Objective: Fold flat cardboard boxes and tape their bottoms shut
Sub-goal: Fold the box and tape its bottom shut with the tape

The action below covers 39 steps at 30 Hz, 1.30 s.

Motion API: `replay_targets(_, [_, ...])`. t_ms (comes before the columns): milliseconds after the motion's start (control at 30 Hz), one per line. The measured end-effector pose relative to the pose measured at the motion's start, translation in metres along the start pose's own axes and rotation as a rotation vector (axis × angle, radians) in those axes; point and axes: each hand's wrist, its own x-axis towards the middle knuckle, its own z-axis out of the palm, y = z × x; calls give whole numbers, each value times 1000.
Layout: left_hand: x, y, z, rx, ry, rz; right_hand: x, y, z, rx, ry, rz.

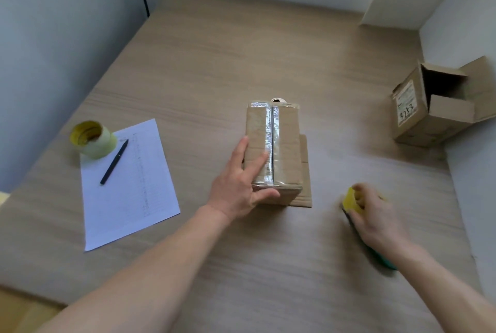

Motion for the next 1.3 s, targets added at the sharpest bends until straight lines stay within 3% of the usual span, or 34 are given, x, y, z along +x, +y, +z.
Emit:
replay_targets(100, [5, -4, 0, 11, 24, 73, -4, 6, 8, -262, -164, 9])
replay_targets(133, [7, -5, 0, 12, 29, 87, -3, 4, 10, -327, -136, 31])
replay_targets(200, [8, -6, 0, 17, 18, 89, 1, -16, 8, -253, 77, 23])
replay_targets(267, [8, -7, 1, 11, -9, 83, 5, -51, 5, -23, 256, -201])
replay_targets(367, [10, -9, 2, 27, -30, 97, 20, -100, 7, 118, 82, -540])
replay_targets(433, [10, -11, 1, 26, -33, 118, 28, -115, 14, 122, -60, -574])
replay_targets(633, [16, -28, -5, -104, -55, 208, 38, -106, 18, 34, -68, -667])
replay_targets(733, [14, -36, -4, -156, -152, 119, 32, -107, 19, 156, -92, -572])
replay_targets(867, [15, -16, -1, -397, -32, -58, 19, -125, 32, 487, -2, -296])
replay_targets(967, [17, -8, -1, -183, -17, -43, 15, -134, 34, 581, 32, -145])
replay_targets(1067, [36, -3, -12, 165, 11, 79, 15, -132, 30, 502, 20, -130])
replay_targets(1167, [79, 4, -20, 260, -134, 50, 10, -135, 29, 517, 20, -147])
replay_targets(1300, [122, 1, -11, 435, -282, 165, 3, -143, 36, 486, 43, -131])
